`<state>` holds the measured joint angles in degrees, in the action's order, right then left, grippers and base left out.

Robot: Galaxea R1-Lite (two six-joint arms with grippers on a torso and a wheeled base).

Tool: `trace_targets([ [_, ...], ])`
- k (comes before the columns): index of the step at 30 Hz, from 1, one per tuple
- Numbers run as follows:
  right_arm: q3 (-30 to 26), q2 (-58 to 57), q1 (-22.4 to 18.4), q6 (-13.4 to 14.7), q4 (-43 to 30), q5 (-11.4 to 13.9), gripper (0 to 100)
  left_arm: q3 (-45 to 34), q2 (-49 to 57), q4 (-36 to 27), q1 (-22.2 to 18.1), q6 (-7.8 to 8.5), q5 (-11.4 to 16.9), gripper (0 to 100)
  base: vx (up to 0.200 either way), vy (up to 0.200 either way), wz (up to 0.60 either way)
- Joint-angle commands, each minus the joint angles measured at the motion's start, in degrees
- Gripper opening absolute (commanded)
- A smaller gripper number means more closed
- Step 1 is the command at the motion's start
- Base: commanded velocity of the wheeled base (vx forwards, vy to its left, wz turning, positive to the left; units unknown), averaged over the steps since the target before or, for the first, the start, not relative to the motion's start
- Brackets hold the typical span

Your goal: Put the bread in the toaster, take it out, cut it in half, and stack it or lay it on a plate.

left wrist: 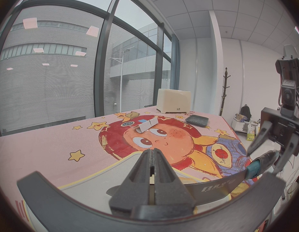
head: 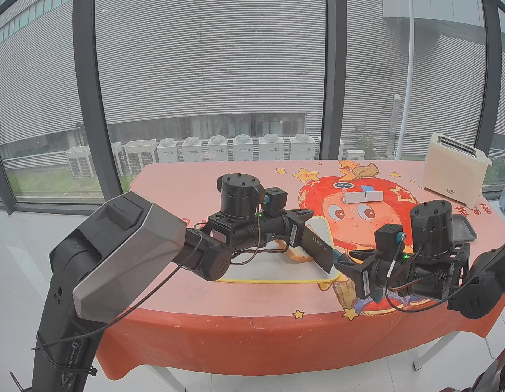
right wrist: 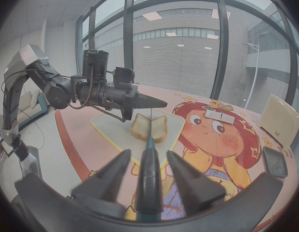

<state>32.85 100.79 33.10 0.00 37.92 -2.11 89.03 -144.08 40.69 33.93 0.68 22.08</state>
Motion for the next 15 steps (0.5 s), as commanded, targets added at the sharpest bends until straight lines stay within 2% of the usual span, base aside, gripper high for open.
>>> trace_targets([
  [1, 0.4, -0.2, 0.0, 0.1, 0.2, 0.1, 100, -0.1, -0.2, 0.0, 0.0, 0.02, 0.0, 0, 0.000, 0.000, 0.00],
  [8, -0.9, -1.2, -0.2, -0.1, -1.8, 0.2, 100, -0.1, -0.2, 0.0, 0.0, 0.02, 0.0, 0, 0.000, 0.000, 0.00],
  [15, -0.6, -2.4, 0.1, -0.2, -7.7, 0.2, 100, -0.1, -0.2, 0.0, 0.0, 0.11, 0.0, 0, 0.000, 0.000, 0.00],
])
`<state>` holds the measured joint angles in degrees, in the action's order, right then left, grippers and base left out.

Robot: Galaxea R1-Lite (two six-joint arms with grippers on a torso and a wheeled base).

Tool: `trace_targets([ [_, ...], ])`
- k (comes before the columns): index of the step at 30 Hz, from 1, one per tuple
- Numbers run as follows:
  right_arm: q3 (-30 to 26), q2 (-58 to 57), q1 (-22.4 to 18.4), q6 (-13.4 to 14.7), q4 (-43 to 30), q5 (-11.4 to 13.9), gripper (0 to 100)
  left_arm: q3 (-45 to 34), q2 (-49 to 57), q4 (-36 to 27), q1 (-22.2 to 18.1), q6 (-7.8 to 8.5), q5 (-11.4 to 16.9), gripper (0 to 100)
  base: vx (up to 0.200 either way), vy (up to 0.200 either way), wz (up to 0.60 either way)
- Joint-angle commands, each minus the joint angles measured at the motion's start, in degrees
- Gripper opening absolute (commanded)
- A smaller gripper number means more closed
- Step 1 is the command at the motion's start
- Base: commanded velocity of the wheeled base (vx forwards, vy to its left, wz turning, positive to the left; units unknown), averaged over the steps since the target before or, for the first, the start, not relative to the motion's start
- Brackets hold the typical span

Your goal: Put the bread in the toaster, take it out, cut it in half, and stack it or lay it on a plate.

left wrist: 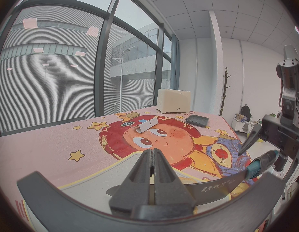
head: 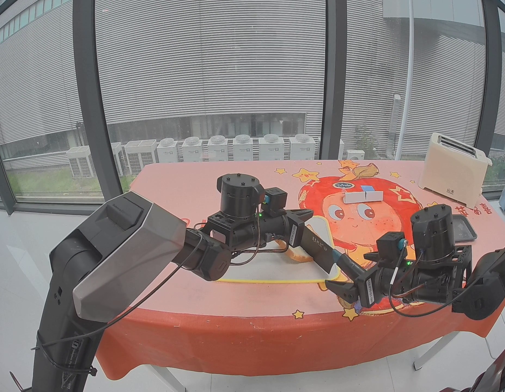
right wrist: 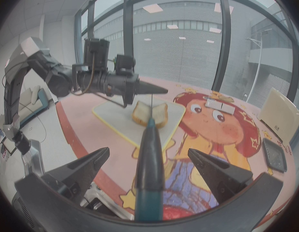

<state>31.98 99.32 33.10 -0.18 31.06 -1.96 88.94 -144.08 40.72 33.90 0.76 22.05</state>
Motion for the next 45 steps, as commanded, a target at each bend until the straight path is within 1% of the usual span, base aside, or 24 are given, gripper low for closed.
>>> trace_targets([
  [1, 0.3, -1.0, 0.1, 0.0, -0.7, 0.0, 100, -0.1, -0.2, 0.0, 0.0, 0.04, 0.0, 0, 0.000, 0.000, 0.00],
  [7, 0.0, -0.9, 0.2, -0.1, -0.4, -0.1, 100, 0.0, -0.2, 0.0, 0.0, 0.04, 0.0, 0, 0.000, 0.000, 0.00],
  [8, 0.0, -0.9, 0.2, 0.0, -0.4, -0.1, 0, 0.0, -0.2, 0.0, 0.0, 0.04, 0.0, 0, 0.000, 0.000, 0.00],
  [25, 0.0, -0.5, 0.3, 0.0, -1.0, -0.1, 0, 0.1, 0.5, 0.0, 0.0, -0.05, 0.0, 0, 0.000, 0.000, 0.00],
  [28, -0.2, -0.4, 0.4, -0.1, -1.0, -0.1, 0, 0.7, 1.1, 0.0, 0.0, -0.49, 0.0, 0, 0.000, 0.000, 0.00],
  [36, -0.2, -0.7, 0.7, -0.1, -0.9, -0.1, 0, 2.3, 3.0, -0.6, -0.1, -0.58, 0.3, 0, 0.000, 0.000, 0.00],
  [37, -0.2, -0.7, 0.7, -0.1, -0.8, -0.1, 0, 3.9, 3.5, -0.9, -0.1, -0.76, 0.3, 0, 0.000, 0.000, 0.00],
  [38, -0.2, -0.8, 0.7, -0.1, -0.7, -0.1, 0, 5.5, 3.5, -1.3, -0.2, -1.55, 0.2, 0, 0.000, 0.000, 0.00],
  [39, -0.2, -0.8, 0.7, -0.1, -0.5, -0.1, 0, 6.1, 3.5, -1.5, -0.2, -1.99, 0.1, 0, 0.000, 0.000, 0.00],
  [41, -0.2, -0.9, 0.7, -0.1, -0.4, -0.1, 0, 6.8, 3.5, -2.1, -0.5, -2.25, 0.1, 0, 0.000, 0.000, 0.00],
  [43, -0.2, -0.9, 0.7, -0.1, -0.3, -0.1, 0, 6.9, 3.4, -2.5, -1.4, -2.25, 0.2, 0, 0.000, 0.000, 0.00],
  [45, -0.1, -0.8, 0.7, -0.1, -0.2, -0.1, 0, 6.8, 3.1, -2.4, -1.4, -2.16, 0.2, 0, 0.000, 0.000, 0.00],
])
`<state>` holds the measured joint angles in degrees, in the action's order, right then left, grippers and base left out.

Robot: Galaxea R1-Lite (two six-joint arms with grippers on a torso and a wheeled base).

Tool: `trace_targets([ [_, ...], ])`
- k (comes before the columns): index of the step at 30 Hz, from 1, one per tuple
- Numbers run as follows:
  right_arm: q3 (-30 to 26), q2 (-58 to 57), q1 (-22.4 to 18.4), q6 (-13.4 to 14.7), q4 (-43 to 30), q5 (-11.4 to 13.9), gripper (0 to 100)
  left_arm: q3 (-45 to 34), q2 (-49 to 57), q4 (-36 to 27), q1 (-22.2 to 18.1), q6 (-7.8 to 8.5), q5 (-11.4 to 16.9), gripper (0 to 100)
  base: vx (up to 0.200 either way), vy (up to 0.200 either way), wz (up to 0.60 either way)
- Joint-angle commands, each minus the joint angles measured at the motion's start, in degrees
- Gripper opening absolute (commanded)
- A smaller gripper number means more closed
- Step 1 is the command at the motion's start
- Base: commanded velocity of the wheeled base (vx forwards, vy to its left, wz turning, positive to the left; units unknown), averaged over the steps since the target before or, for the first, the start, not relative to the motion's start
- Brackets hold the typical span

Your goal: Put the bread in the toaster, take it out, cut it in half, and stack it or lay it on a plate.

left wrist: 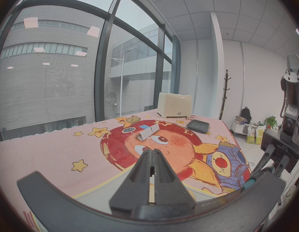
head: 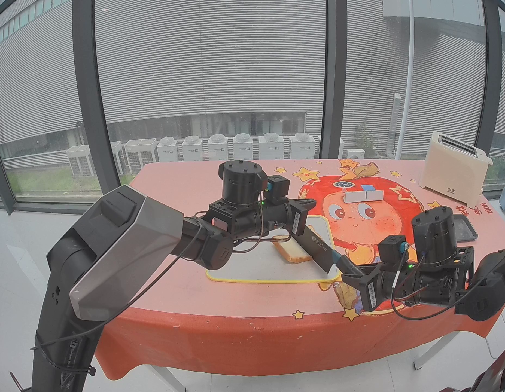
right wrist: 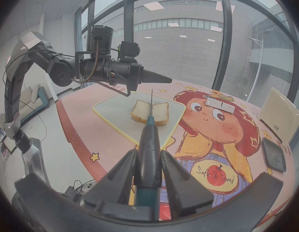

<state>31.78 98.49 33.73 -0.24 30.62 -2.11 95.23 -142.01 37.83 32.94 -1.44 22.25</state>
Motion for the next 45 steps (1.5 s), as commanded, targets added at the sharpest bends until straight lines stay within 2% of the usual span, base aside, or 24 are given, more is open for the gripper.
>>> trace_targets([
  [1, 0.1, 0.1, 0.0, 0.0, 0.2, 0.0, 0, 0.2, 0.9, 0.5, -0.4, 0.12, 0.0, 0, 0.000, 0.000, 0.00],
  [33, 1.8, 0.2, -0.2, 0.3, 0.8, 0.1, 0, -0.4, -4.7, 2.5, -0.7, 0.38, 0.3, 0, 0.000, 0.000, 0.00],
  [45, 0.2, 1.5, 0.0, 0.2, 0.7, 0.0, 0, 0.1, -4.3, 3.1, -0.4, 0.30, 0.3, 0, 0.000, 0.000, 0.00],
])
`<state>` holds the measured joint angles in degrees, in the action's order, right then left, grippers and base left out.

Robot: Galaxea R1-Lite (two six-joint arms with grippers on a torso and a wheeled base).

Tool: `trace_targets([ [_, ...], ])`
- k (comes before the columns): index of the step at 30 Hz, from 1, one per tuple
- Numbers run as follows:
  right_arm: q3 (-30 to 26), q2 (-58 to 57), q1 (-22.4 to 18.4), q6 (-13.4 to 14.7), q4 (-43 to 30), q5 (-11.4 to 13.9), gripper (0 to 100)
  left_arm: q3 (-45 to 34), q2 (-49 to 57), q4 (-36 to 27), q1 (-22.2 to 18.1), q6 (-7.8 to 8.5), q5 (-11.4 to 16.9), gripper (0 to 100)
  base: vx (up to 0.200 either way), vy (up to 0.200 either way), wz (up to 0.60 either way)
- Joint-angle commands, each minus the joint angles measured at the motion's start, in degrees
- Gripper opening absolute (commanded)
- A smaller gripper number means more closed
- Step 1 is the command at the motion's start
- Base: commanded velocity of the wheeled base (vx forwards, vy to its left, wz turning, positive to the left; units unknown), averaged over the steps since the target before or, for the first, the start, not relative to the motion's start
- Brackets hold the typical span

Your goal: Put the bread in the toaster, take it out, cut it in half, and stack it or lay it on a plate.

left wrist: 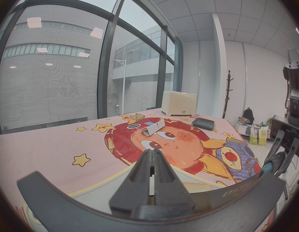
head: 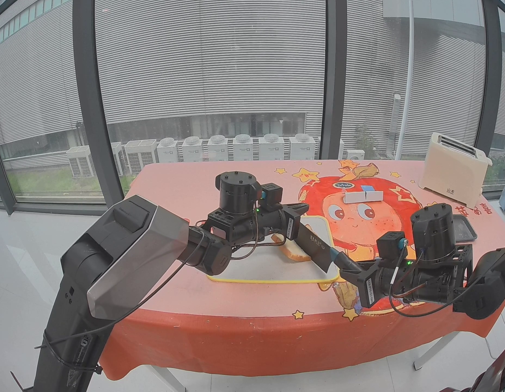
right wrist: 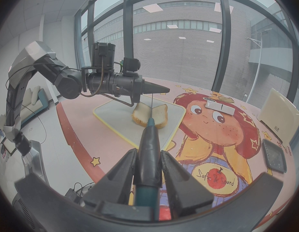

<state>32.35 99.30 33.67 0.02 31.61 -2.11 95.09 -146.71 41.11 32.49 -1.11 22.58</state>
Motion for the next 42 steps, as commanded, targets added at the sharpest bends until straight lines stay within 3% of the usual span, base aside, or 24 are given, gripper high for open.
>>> trace_targets([
  [1, -0.4, 0.8, 0.1, -0.1, -0.5, 0.0, 0, 0.4, 0.8, -0.2, 0.0, -0.12, 0.0, 0, 0.000, 0.000, 0.00],
  [18, 0.9, 1.1, 0.1, 0.1, 1.0, 0.1, 0, -1.1, 2.0, -0.4, -0.2, -0.38, 0.0, 0, 0.000, 0.000, 0.00],
  [24, 0.7, 1.6, 0.0, 0.2, 6.6, 0.0, 0, -2.4, 1.8, -0.5, -0.3, -0.21, 0.0, 0, 0.000, 0.000, 0.00],
  [42, -1.3, 2.4, 0.1, -0.4, 5.6, -0.1, 0, -1.6, 3.5, -0.4, -0.2, -0.56, 0.0, 0, 0.000, 0.000, 0.00],
])
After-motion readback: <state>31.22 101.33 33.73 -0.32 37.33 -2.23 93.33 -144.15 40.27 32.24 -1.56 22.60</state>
